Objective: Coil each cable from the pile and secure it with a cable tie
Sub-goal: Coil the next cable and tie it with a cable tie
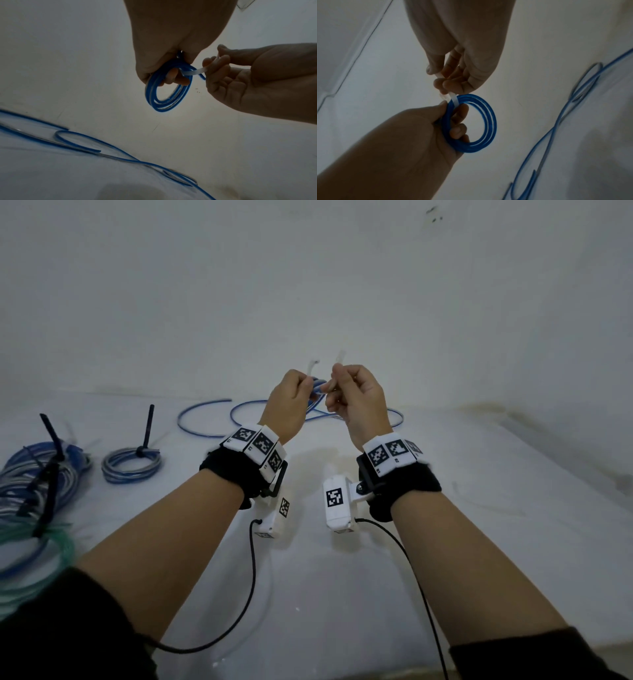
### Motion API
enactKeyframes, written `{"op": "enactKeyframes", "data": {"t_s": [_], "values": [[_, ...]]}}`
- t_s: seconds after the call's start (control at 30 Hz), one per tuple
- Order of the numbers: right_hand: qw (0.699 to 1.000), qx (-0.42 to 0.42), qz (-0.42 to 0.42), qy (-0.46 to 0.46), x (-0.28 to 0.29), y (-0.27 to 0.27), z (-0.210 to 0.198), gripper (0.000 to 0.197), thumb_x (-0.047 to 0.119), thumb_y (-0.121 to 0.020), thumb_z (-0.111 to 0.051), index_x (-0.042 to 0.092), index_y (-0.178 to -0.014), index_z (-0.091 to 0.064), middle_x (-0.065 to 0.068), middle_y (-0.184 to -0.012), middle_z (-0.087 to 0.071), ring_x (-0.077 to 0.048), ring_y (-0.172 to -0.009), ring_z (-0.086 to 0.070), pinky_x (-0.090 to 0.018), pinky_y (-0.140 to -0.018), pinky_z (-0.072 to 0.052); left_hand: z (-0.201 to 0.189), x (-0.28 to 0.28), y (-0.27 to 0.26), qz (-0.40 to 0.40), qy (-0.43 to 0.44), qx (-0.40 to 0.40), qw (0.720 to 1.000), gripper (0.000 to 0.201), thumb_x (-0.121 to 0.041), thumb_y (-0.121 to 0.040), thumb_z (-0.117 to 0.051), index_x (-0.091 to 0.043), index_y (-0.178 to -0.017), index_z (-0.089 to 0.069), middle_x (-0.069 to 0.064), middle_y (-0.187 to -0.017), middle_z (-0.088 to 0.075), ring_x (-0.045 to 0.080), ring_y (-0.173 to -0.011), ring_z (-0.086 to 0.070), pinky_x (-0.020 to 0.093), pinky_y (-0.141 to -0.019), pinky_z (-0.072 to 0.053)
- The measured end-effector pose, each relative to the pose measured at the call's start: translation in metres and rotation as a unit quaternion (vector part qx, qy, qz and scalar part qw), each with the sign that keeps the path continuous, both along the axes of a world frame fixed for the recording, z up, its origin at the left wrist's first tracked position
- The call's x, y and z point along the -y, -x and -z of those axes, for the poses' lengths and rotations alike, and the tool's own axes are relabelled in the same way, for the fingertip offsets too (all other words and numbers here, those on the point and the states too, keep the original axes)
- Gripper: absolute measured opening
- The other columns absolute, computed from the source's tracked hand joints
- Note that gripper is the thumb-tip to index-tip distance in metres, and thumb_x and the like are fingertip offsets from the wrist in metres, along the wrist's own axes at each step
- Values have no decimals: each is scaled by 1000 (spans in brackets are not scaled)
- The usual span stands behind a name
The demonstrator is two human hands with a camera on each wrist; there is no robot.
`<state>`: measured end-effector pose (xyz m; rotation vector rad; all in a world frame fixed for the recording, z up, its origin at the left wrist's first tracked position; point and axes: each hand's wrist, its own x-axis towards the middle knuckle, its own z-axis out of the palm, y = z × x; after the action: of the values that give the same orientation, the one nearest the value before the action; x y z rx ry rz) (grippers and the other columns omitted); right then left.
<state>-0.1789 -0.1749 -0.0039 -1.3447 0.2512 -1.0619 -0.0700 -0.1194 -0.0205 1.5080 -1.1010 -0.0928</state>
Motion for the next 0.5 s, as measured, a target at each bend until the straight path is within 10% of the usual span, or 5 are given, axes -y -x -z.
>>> {"op": "enactKeyframes", "data": {"t_s": [0.5], "values": [[1000,12,0,6,29,-39,25,21,10,-98,-45,11,-78,-47,-4,-62,-55,-12,-42,-37,-23,-45,-31,16,19,-24,-76,70,-3,995,26,-18,-95,-46,-7,-98,-69,3,-95,-67,18,-92,-60,32,-86,-46]]}}
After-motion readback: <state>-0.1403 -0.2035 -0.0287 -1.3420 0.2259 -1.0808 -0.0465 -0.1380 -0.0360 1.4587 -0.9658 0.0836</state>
